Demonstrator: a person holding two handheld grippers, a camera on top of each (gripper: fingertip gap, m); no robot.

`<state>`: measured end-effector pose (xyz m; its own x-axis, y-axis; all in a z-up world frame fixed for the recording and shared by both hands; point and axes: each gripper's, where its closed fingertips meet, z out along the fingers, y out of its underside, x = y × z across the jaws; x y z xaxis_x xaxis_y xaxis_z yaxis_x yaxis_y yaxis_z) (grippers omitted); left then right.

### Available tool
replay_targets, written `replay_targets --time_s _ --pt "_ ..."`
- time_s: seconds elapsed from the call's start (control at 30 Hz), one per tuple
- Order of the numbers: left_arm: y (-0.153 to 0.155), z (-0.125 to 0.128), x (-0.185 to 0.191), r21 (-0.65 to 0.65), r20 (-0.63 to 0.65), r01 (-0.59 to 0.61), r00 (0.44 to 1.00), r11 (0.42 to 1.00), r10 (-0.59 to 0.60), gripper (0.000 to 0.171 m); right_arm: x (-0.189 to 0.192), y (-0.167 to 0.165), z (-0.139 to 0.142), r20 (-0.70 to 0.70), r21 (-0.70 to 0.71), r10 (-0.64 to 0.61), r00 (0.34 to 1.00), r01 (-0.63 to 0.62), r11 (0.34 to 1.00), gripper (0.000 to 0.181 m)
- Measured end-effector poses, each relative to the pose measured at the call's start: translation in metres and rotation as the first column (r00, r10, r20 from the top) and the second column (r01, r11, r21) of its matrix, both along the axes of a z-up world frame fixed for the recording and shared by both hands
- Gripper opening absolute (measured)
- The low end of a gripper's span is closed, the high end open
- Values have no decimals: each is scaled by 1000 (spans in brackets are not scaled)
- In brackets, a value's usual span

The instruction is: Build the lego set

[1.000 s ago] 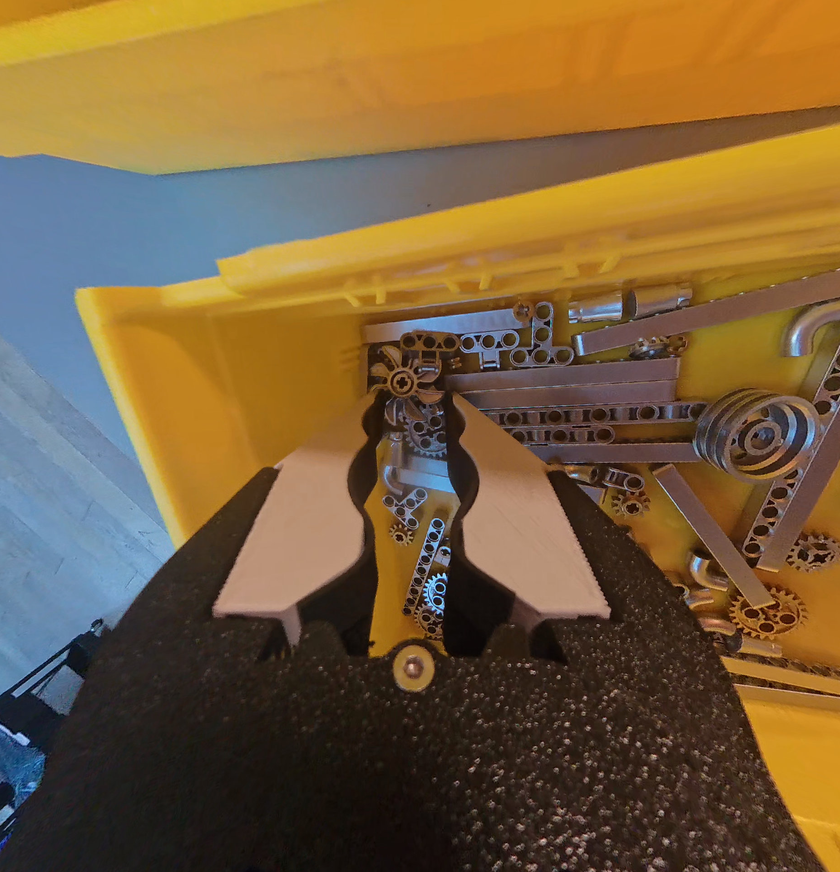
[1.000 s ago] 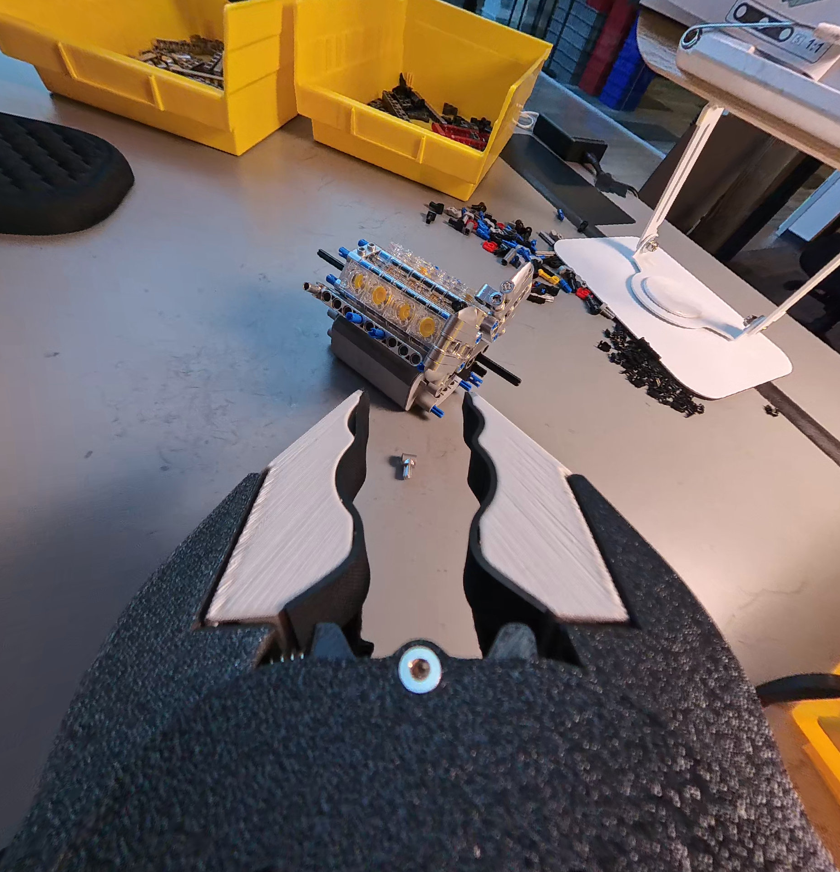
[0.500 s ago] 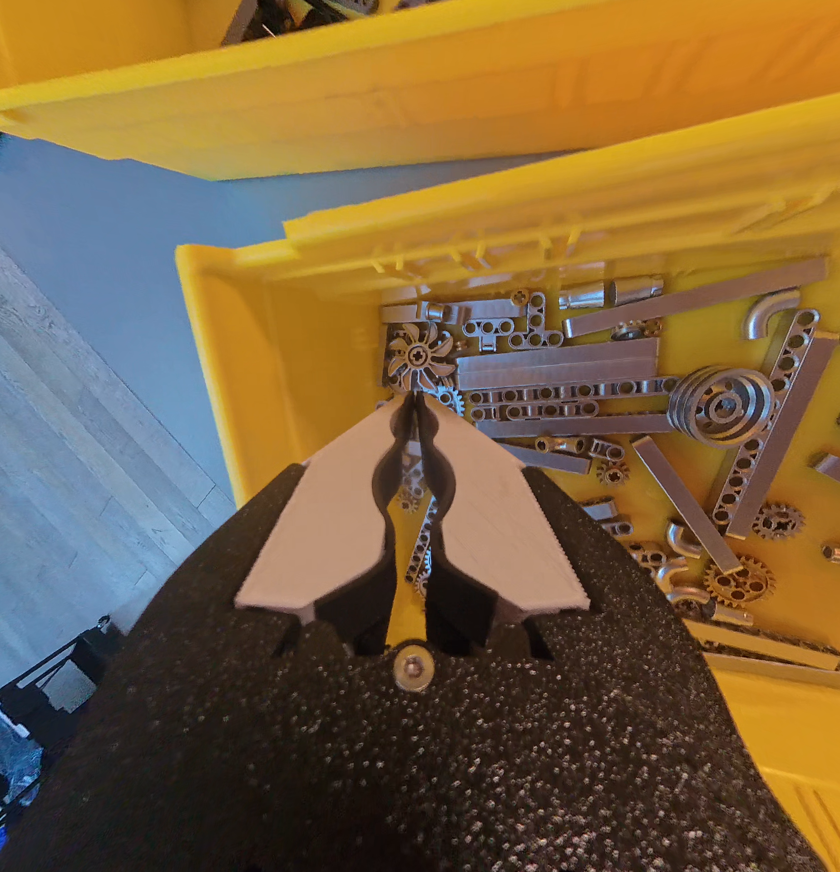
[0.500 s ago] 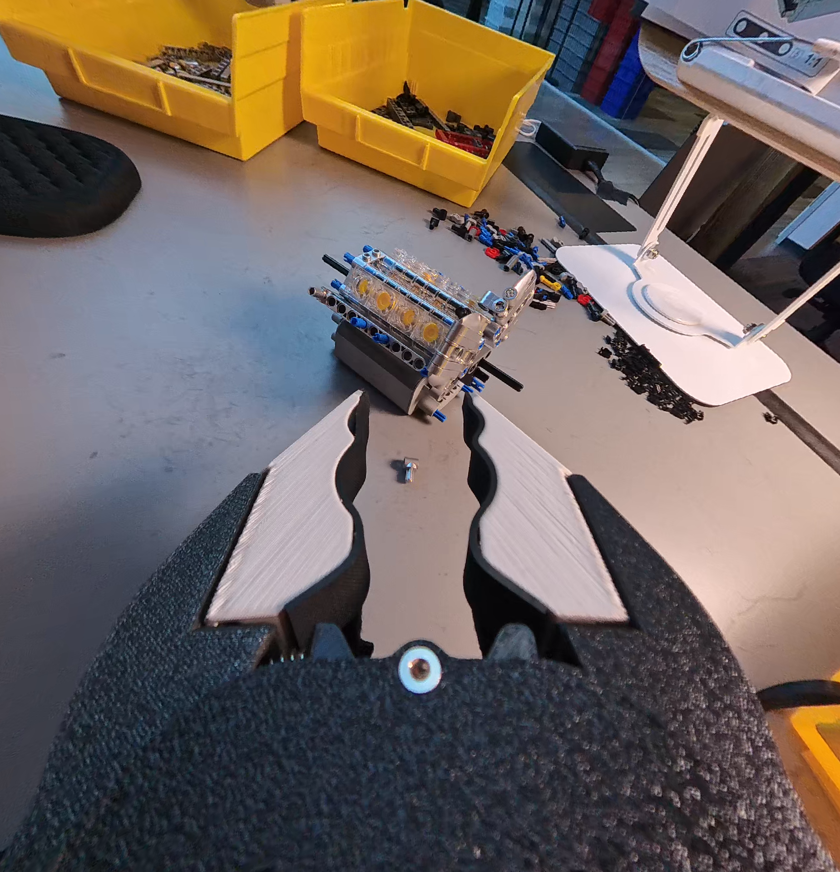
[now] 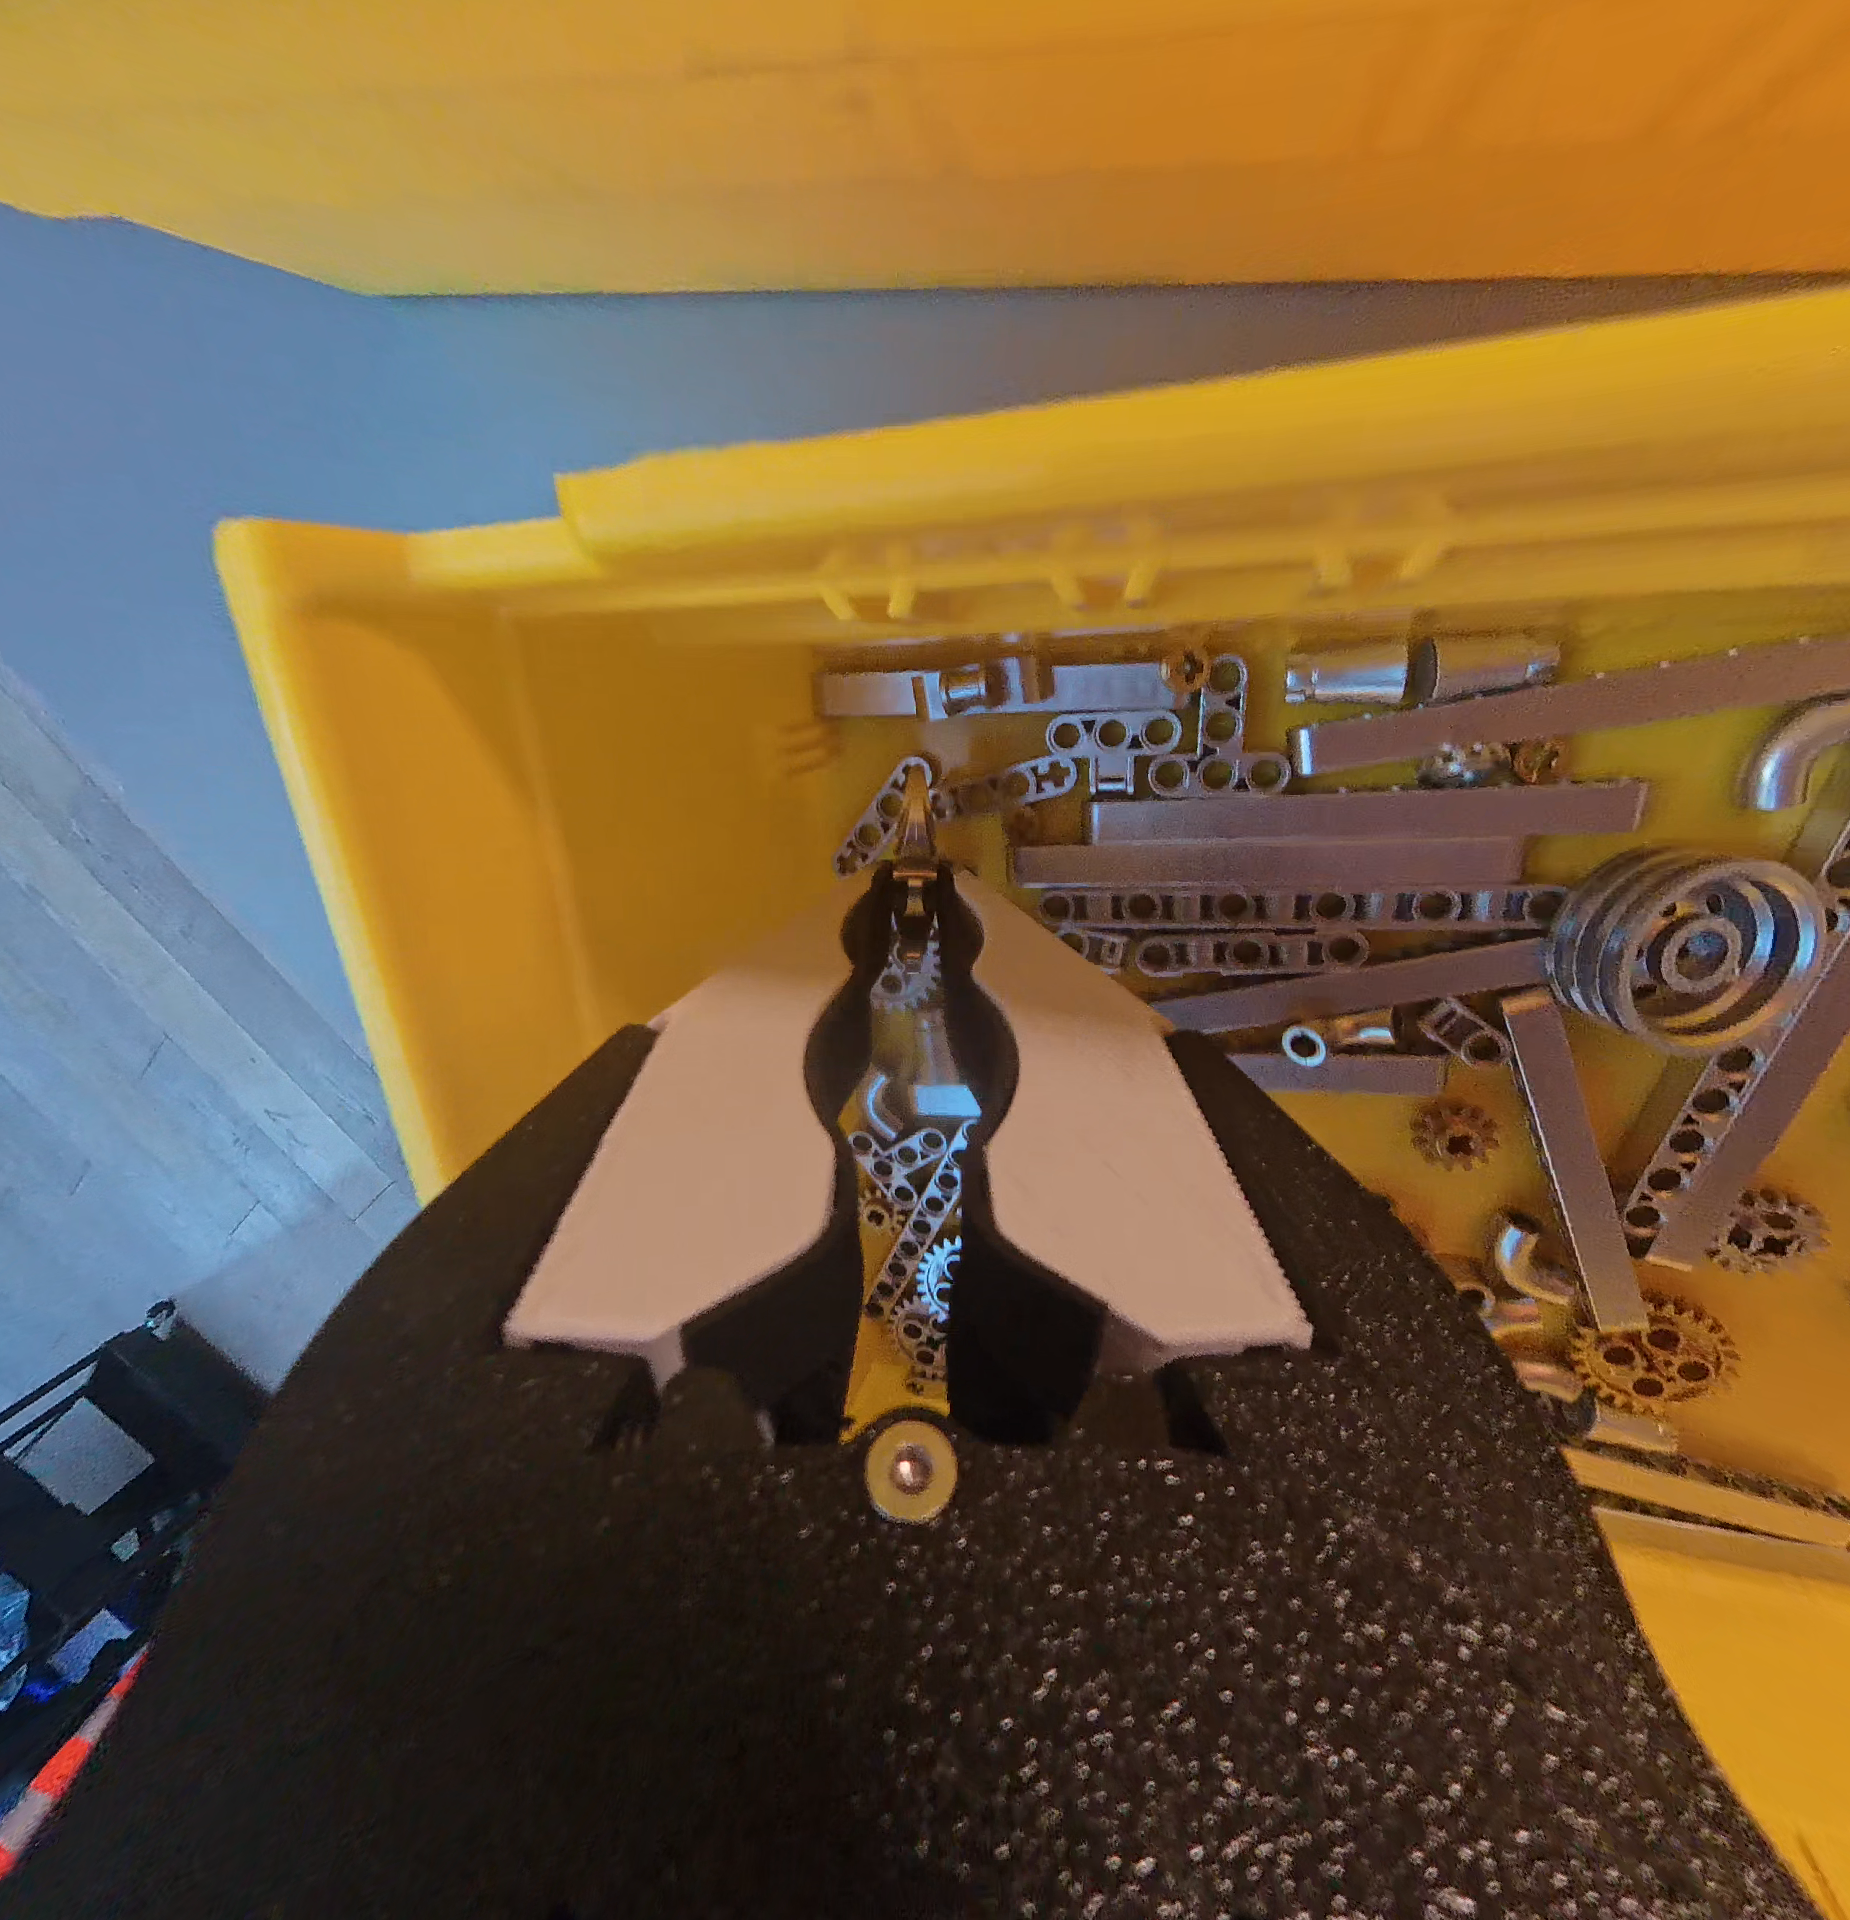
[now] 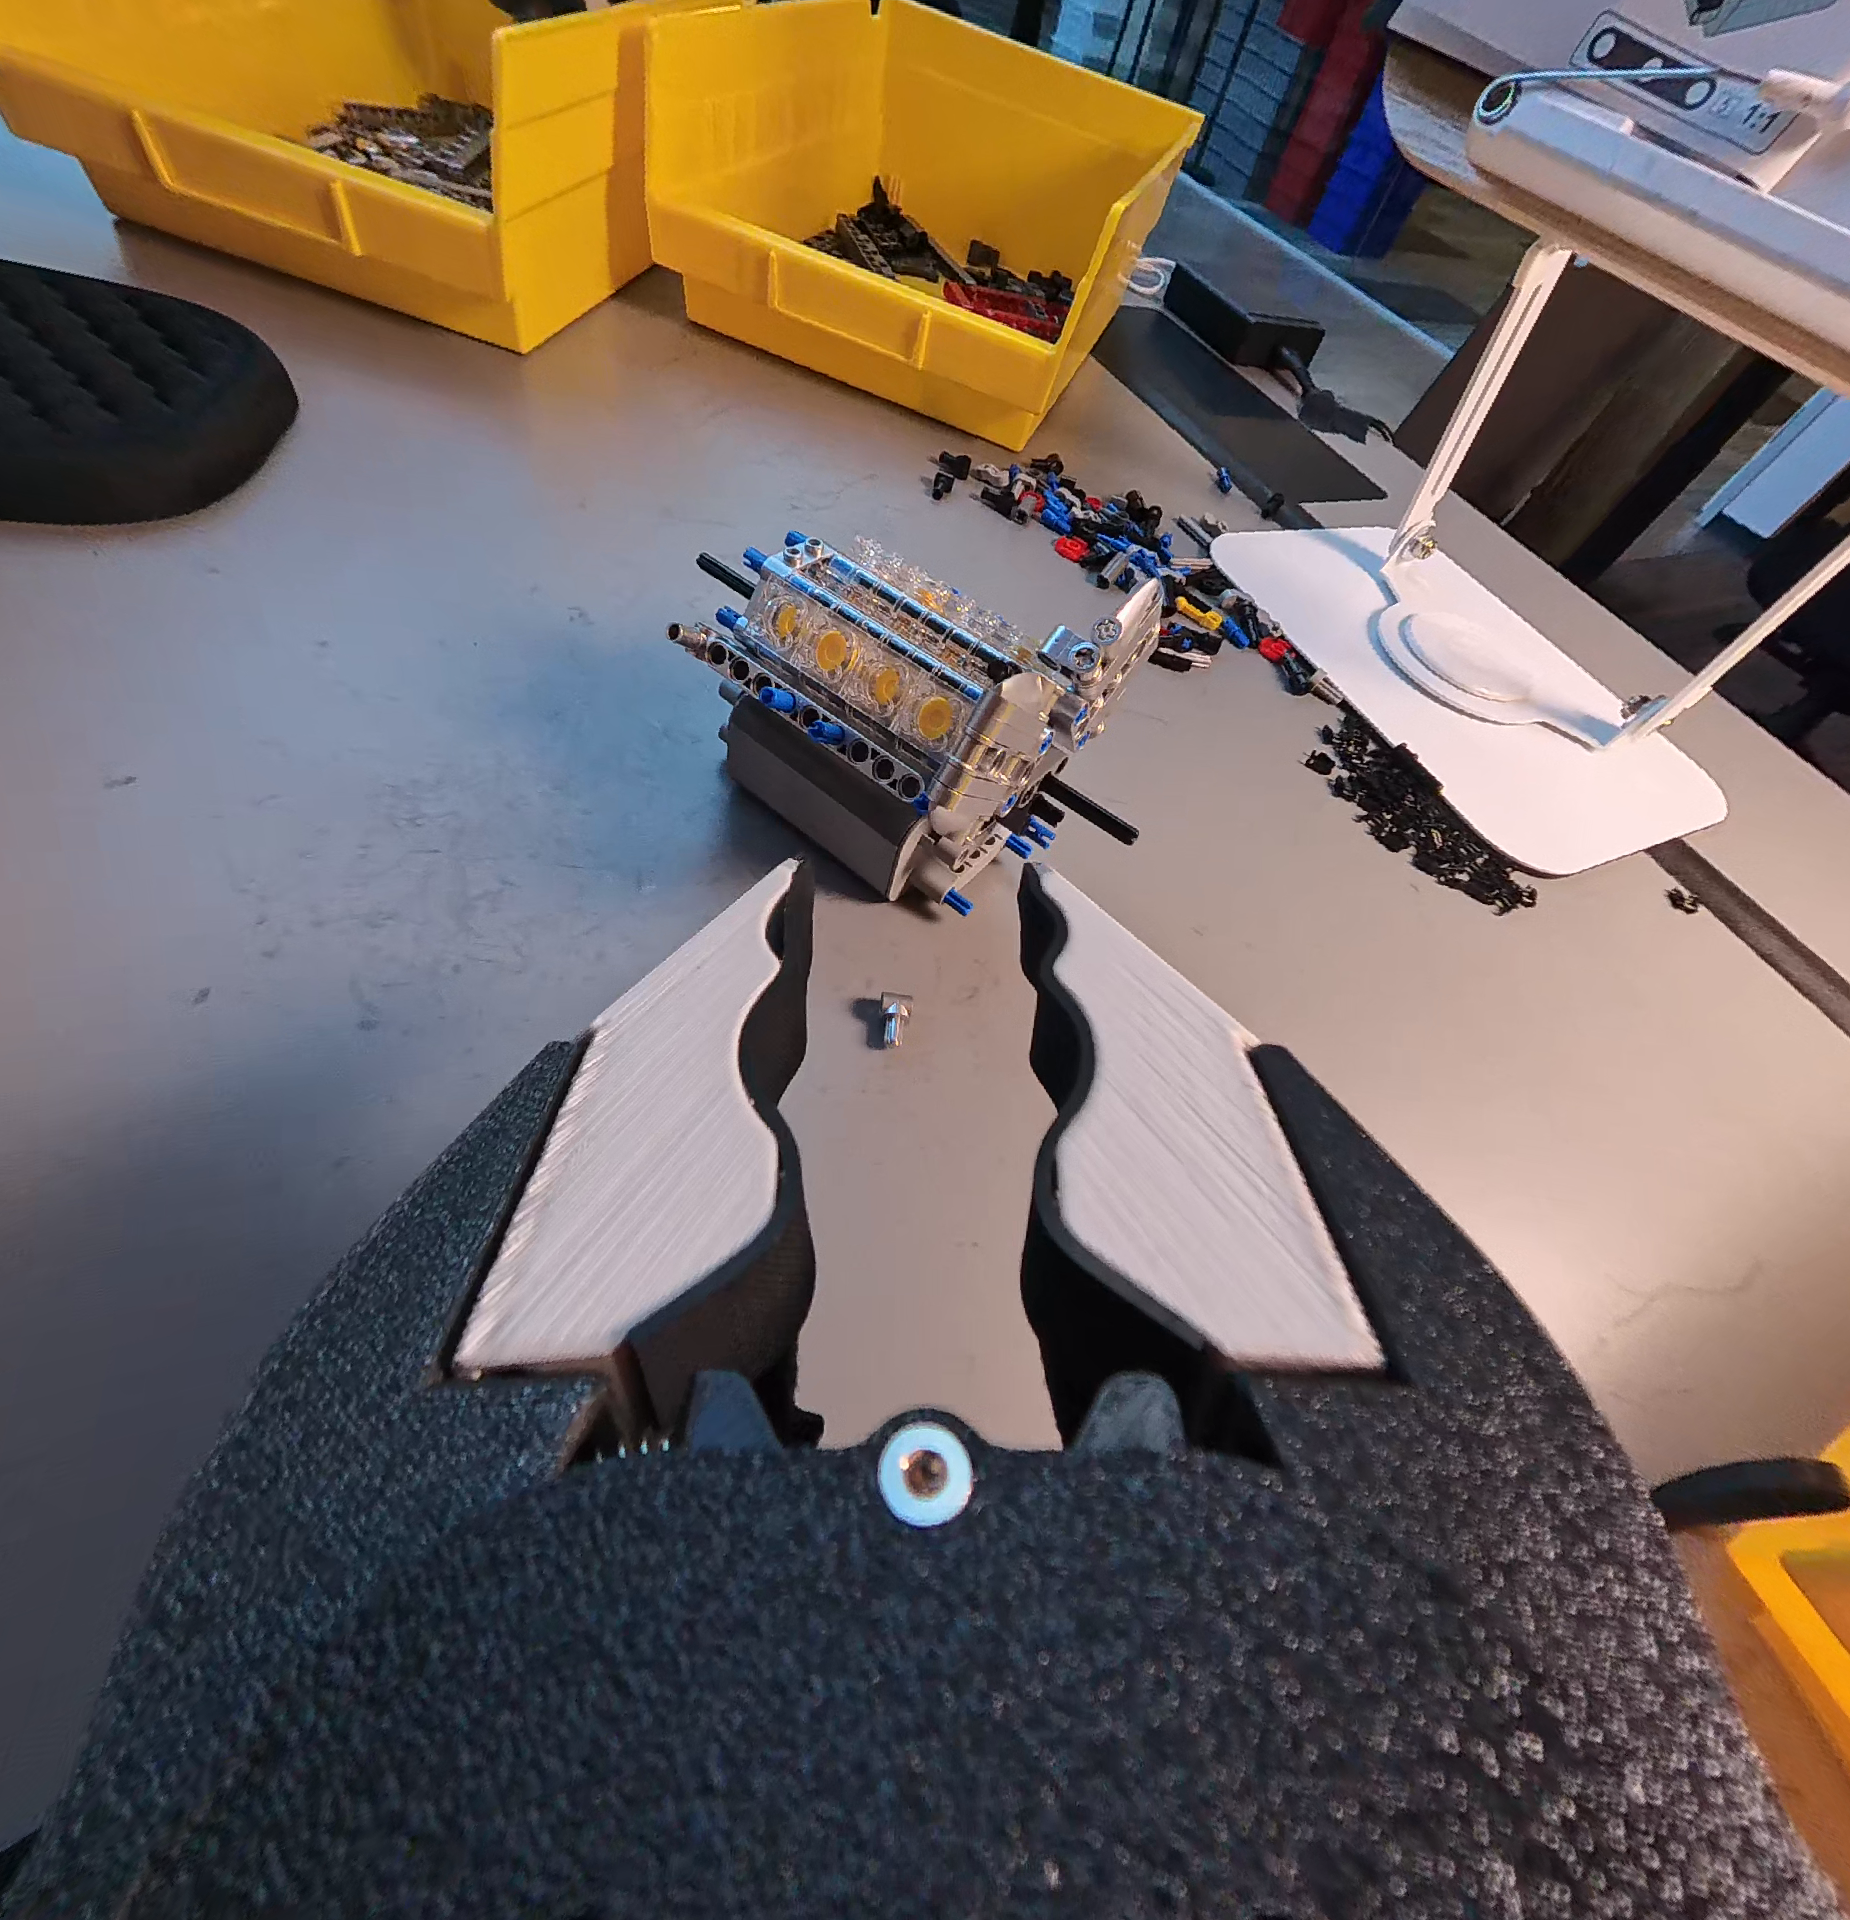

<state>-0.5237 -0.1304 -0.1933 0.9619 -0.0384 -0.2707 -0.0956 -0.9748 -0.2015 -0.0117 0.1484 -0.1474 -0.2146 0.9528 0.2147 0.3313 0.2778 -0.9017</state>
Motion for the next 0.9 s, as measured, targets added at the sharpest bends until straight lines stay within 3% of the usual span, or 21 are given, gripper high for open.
replay_targets --time_s 0.17,0.27,0.3,0.33,0.47,0.53,0.7,0.9 --pt "-13 18 20 17 75 16 997 1000 -17 6 0 -1 0 0 -2 6 1000 -6 1000 39" --pt "-49 21 77 -118 379 104 924 988 -52 7 0 -2 0 0 0 7 1000 -7 1000 39" --pt "-60 23 85 -156 414 131 908 979 -56 16 0 -2 0 -1 0 8 1000 -8 1000 39" --pt "-60 26 79 -142 373 129 925 981 -68 24 0 -2 1 -2 1 9 1000 -9 1000 39" --pt "-31 41 51 28 287 32 957 999 -39 20 0 -2 0 1 3 10 1000 -10 1000 39" --pt "-25 36 30 31 175 33 984 999 -38 19 0 -1 0 0 3 6 1000 -6 1000 39" --pt "-5 11 11 19 65 40 997 999 -41 15 0 -1 -1 3 3 2 1000 -2 1000 39" --pt "-3 -8 5 -45 64 50 997 998 -47 15 0 1 -1 5 -2 -2 1000 2 1000 39"
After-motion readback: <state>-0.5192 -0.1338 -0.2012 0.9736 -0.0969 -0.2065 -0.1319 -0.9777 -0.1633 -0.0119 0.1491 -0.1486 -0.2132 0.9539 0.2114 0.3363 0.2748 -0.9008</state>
